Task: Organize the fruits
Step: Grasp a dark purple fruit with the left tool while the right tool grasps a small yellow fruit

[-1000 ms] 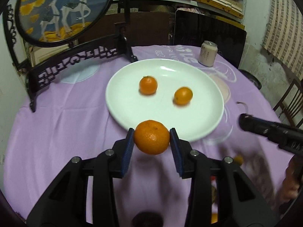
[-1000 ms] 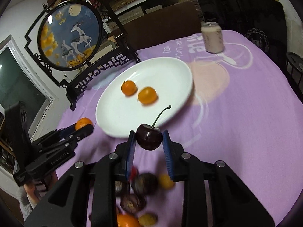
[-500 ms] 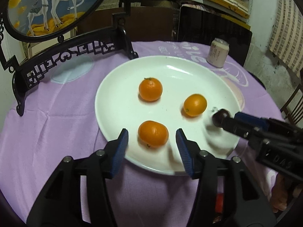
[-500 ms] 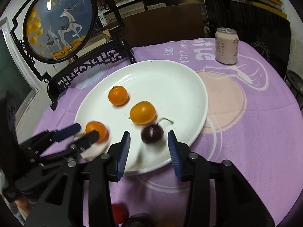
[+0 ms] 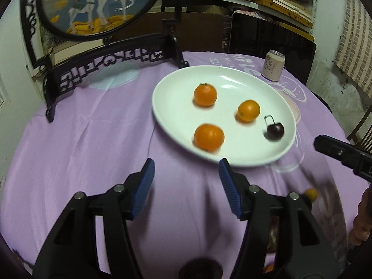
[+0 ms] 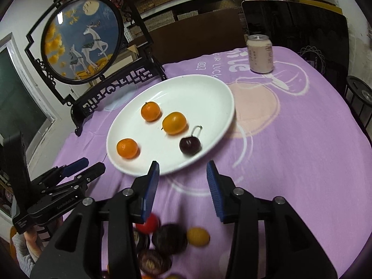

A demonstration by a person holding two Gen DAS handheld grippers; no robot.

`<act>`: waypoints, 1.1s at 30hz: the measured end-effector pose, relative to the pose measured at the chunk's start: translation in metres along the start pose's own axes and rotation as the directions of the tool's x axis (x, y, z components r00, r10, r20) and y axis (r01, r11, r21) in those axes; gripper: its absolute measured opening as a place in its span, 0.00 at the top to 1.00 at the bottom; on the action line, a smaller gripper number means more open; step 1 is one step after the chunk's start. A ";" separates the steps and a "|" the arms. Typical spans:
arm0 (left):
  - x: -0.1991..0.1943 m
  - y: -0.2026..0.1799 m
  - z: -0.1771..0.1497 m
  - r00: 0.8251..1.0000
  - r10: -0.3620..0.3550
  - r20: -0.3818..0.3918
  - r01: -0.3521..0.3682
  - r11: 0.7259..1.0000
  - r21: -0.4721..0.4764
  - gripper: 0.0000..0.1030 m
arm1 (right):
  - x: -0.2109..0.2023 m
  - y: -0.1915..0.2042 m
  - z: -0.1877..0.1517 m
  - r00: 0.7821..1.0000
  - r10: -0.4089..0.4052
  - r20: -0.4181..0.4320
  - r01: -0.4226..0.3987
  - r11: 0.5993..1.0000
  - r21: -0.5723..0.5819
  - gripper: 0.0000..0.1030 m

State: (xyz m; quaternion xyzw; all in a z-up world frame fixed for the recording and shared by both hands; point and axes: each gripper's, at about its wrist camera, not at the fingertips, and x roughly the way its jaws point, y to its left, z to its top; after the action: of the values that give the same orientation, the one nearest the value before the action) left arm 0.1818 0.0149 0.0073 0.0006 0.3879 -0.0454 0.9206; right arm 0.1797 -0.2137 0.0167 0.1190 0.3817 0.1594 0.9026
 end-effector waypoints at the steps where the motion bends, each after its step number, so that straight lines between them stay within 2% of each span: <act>1: -0.004 0.002 -0.003 1.000 -0.001 0.001 0.001 1.000 -0.003 0.42 | -0.004 -0.001 -0.003 1.000 0.000 0.004 0.000 1.000 0.001 0.57; 4: -0.022 0.005 -0.018 1.000 0.006 0.015 -0.006 1.000 -0.007 0.38 | -0.018 -0.008 -0.018 1.000 -0.014 0.023 0.014 1.000 0.007 0.48; 11: -0.055 0.011 -0.060 1.000 0.022 0.017 -0.022 1.000 0.009 0.26 | -0.028 -0.026 -0.041 1.000 -0.029 0.010 0.029 0.998 0.056 0.47; 17: -0.056 0.002 -0.082 0.999 0.039 -0.019 -0.037 0.997 0.068 0.26 | -0.032 -0.026 -0.043 0.999 -0.036 0.022 0.034 0.998 0.057 0.43; 30: -0.037 -0.010 -0.089 0.996 0.032 -0.080 -0.023 0.993 0.115 0.26 | -0.028 -0.022 -0.045 0.999 -0.038 0.002 0.037 0.999 0.037 0.43; 32: -0.034 -0.012 -0.089 0.996 0.035 -0.087 -0.024 0.992 0.122 0.30 | -0.027 -0.022 -0.046 0.999 -0.037 -0.004 0.037 0.999 0.037 0.43; 33: -0.032 -0.012 -0.090 0.995 0.035 -0.091 -0.024 0.992 0.126 0.41 | -0.026 -0.022 -0.046 0.999 -0.035 -0.010 0.035 0.999 0.039 0.43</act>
State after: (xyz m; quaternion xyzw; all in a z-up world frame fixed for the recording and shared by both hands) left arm 0.0943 0.0088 -0.0320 0.0662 0.4268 -0.0558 0.9002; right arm 0.1336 -0.2396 -0.0051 0.1293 0.3910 0.1367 0.9009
